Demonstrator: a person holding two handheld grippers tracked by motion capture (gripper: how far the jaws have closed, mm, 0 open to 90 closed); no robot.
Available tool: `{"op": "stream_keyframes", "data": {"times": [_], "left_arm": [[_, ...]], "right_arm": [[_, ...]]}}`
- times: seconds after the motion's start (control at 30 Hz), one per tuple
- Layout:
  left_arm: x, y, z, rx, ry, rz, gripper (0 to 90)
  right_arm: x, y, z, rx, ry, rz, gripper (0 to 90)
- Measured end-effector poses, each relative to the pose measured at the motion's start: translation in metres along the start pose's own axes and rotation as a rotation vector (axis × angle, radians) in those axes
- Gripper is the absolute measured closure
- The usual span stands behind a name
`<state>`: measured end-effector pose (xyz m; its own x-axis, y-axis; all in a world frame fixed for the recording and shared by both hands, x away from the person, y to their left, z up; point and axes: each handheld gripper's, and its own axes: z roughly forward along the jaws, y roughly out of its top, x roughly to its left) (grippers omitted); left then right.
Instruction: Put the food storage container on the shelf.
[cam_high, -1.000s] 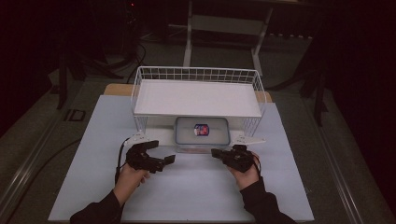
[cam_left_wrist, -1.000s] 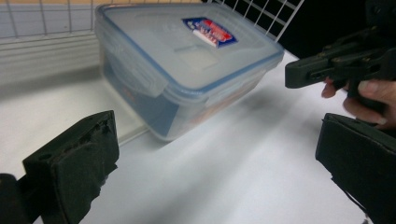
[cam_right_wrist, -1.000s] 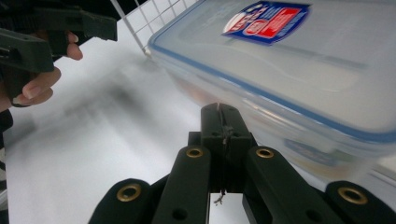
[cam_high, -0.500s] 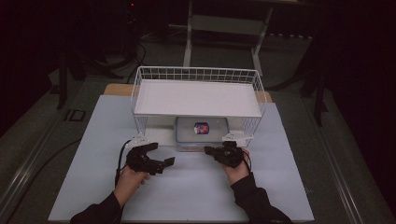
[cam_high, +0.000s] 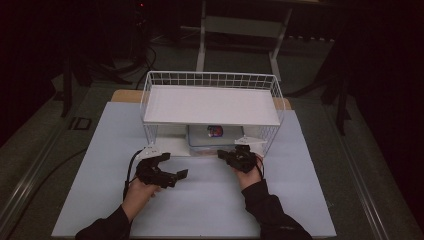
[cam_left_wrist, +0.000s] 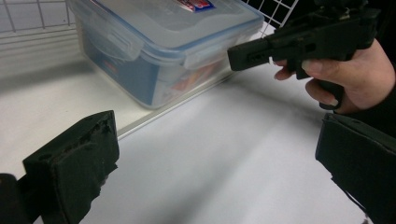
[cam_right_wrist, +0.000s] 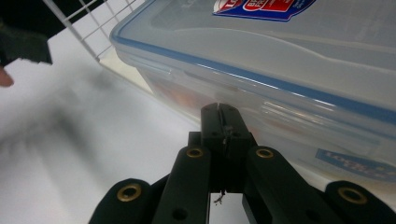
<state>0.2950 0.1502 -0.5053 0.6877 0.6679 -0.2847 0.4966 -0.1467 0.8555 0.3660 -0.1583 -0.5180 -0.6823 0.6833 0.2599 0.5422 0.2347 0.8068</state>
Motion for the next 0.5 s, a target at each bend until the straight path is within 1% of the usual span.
{"op": "stream_keyframes", "data": {"times": [0.1,0.2,0.27,0.33,0.43,0.5], "left_arm": [[0.000,0.000,-0.001,-0.001,0.002,0.001,0.0],[0.000,0.000,-0.001,-0.003,0.005,0.007,0.0],[0.000,0.000,-0.001,-0.001,0.009,0.015,0.0],[-0.001,0.001,-0.001,0.000,0.009,0.017,0.0],[-0.001,0.001,-0.001,-0.001,0.012,0.024,0.0],[-0.001,0.001,-0.001,0.000,0.010,0.027,0.0]], "right_arm": [[-0.001,0.002,0.004,-0.004,0.003,0.013,90.0],[-0.002,0.005,0.008,-0.003,0.000,0.014,90.0],[-0.004,0.007,0.010,-0.004,-0.003,0.024,90.0],[-0.006,0.008,0.012,-0.014,-0.005,0.032,90.0],[-0.008,0.011,0.016,-0.020,-0.014,0.028,90.0],[-0.010,0.013,0.017,-0.018,-0.010,0.035,90.0]]}}
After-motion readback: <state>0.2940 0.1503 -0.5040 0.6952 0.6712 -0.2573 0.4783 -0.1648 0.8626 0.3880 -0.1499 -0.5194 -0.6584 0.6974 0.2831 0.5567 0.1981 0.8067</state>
